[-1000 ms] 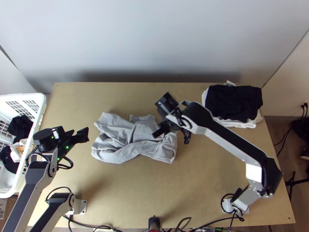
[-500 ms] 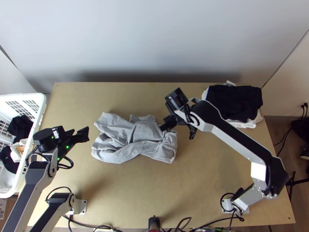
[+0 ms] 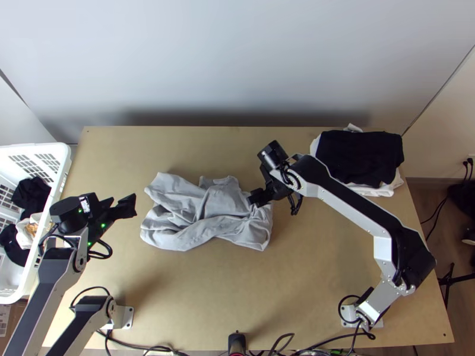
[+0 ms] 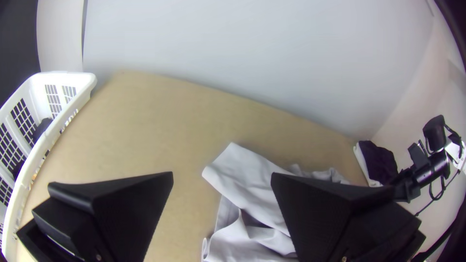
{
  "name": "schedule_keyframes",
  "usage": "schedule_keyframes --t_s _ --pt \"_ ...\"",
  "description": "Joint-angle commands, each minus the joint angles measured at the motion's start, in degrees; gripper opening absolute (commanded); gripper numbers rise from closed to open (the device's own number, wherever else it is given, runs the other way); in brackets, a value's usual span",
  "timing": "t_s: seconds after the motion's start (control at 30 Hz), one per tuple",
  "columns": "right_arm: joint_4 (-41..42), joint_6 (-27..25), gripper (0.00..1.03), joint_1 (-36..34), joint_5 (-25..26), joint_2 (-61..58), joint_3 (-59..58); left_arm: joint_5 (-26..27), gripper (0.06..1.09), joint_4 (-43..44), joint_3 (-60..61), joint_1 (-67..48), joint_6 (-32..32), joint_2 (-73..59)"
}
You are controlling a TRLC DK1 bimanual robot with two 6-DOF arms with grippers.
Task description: Fold the t-shirt
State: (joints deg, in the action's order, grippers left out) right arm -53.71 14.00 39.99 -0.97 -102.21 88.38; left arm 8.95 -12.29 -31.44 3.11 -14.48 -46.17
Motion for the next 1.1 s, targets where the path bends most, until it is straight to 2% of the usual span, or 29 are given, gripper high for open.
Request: schedule_keyframes --t_s 0.0,0.03,0.07,0.13,0.17,0.2,0.4,0.57,0.7,0.8,0.9,1.07 --pt "-0.2 0.2 0.69 0.5 -3.0 -1.0 -2.9 0.2 1.04 0.2 0.2 0.0 0.1 -0.2" --pt "-0.2 0.1 0.68 1.1 -3.1 -0.9 -3.1 0.2 1.04 0.2 0.2 0.0 0.1 -0.2" --pt "-0.2 0.0 0.58 1.8 -3.1 -0.7 -3.2 0.1 1.04 0.2 0.2 0.0 0.1 -0.2" --pt "0.4 -2.7 0.16 2.8 -3.1 -0.7 -3.1 0.1 1.04 0.2 0.2 0.0 0.0 -0.1" --pt "0.5 -3.1 0.07 3.1 -3.1 -0.4 -3.2 0.1 1.04 0.2 0.2 0.0 -0.1 -0.1" --pt "0.5 -3.3 0.03 3.5 -3.1 0.1 -3.5 0.1 1.04 0.2 0.2 0.0 -0.1 -0.1" --pt "1.4 -3.5 0.03 1.7 -1.9 6.0 0.5 0.1 1.04 -0.3 0.3 0.1 -0.1 0.6" --pt "3.3 -3.5 0.03 -4.2 4.8 10.8 10.7 0.2 1.04 -0.3 0.2 0.0 -0.1 0.7" --pt "5.7 -3.1 0.03 -10.0 5.9 13.8 13.4 0.2 1.04 -0.2 0.1 -0.1 -0.2 0.6" --pt "4.8 -2.3 0.03 -14.8 6.4 15.6 13.0 0.2 1.04 0.1 0.2 -0.3 -0.3 0.1" --pt "4.1 -6.3 0.03 -18.2 6.4 19.9 10.1 0.2 1.04 0.2 0.2 -0.6 -0.5 -0.3" --pt "1.8 -7.1 0.03 -20.7 6.9 22.8 5.8 0.2 1.04 0.2 0.5 -1.9 -0.7 -0.5"
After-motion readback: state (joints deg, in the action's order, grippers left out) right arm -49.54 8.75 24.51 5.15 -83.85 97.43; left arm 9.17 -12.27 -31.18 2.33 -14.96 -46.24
